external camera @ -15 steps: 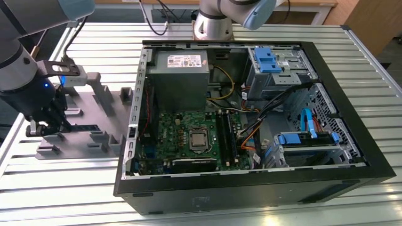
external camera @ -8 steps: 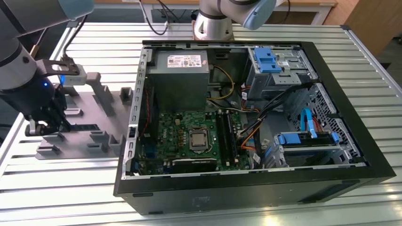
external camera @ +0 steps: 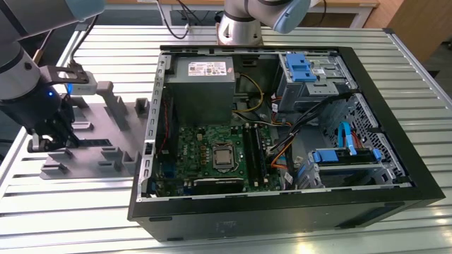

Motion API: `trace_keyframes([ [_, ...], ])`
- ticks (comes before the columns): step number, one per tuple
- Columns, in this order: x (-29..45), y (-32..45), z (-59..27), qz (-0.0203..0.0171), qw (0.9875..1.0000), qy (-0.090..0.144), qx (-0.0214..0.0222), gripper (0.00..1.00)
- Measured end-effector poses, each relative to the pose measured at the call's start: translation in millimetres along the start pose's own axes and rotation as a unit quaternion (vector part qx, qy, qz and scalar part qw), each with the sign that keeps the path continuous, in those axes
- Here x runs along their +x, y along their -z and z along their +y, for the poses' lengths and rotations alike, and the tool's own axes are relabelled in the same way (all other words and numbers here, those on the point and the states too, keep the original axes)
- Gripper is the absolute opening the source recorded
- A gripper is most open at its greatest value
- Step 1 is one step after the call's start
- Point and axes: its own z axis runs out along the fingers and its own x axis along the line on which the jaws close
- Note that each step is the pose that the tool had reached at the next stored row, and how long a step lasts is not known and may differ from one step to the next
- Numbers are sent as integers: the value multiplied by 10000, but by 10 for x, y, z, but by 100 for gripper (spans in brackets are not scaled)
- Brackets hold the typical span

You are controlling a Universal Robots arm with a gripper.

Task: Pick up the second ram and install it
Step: 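Pick up the second ram and move it above second insertion slot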

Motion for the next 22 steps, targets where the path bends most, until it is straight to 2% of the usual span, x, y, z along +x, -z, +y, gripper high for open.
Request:
trace_keyframes([
  [22, -3, 73, 1, 0, 10000, 0, 0, 14],
])
